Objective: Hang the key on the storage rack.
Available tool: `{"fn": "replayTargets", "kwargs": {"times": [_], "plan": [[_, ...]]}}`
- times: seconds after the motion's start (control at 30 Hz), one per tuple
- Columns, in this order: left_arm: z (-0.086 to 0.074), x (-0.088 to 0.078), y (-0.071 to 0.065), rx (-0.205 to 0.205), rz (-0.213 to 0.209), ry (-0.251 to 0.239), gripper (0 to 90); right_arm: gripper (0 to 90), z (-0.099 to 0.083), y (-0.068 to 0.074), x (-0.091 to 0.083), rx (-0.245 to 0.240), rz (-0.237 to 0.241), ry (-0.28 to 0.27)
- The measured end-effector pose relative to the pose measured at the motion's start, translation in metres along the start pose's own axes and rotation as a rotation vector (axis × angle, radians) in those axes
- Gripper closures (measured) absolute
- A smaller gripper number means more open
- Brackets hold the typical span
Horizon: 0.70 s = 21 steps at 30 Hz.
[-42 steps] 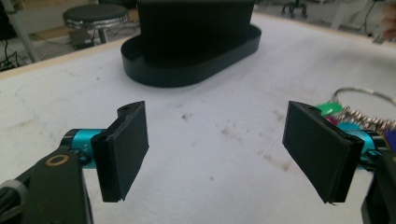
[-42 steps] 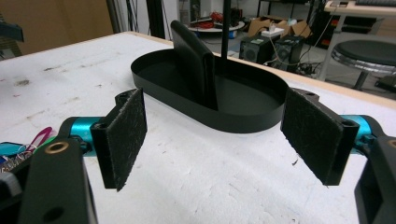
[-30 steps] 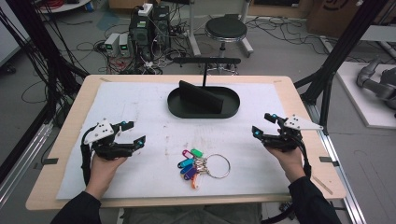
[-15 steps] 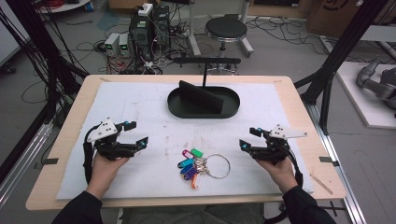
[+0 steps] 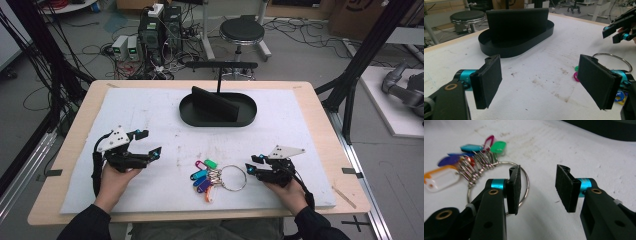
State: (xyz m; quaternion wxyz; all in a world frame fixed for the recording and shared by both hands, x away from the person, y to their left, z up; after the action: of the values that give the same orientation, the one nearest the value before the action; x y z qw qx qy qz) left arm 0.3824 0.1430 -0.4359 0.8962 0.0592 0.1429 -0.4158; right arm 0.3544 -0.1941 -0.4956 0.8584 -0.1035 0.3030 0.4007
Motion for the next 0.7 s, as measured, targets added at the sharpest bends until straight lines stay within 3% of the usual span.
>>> {"fn": "replayTargets", "kwargs": {"times": [0.13, 0.17, 0.2, 0.33, 0.43, 0.7], "plan": [[0.0, 0.0, 0.001, -0.003, 0.005, 0.0, 20.1, 61.0, -0.002, 0.003, 0.005, -0.025, -0.003, 0.022], [0.0, 0.0, 0.001, -0.002, 0.006, -0.001, 20.1, 57.8, -0.004, 0.005, 0.006, -0.026, -0.005, 0.043], [0.0, 0.0, 0.001, -0.004, 0.005, -0.001, 20.1, 54.5, -0.005, 0.005, 0.008, -0.022, -0.01, 0.053], [0.0, -0.001, 0.0, -0.002, 0.004, -0.004, 20.1, 57.0, -0.011, 0.007, 0.018, -0.011, 0.004, 0.126], [0.0, -0.001, 0.0, 0.0, 0.009, -0.009, 20.1, 58.8, -0.011, 0.007, 0.02, -0.007, 0.001, 0.141], [-0.001, -0.003, 0.0, 0.002, 0.018, -0.002, 20.1, 74.5, -0.013, 0.012, 0.024, -0.064, -0.017, 0.178]]}}
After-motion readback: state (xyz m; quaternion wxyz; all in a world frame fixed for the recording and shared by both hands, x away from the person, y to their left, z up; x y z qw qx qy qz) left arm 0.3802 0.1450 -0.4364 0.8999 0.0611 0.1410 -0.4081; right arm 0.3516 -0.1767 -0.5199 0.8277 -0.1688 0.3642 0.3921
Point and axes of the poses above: each handheld gripper's, and its own axes: x roughly forward along the jaws, z roughly out of its top, y roughly to its left, the point moved 10 cm from there along x, roughly forward along the jaws, and after that the axes turned 2 degrees about y, right-handed, at the moved point
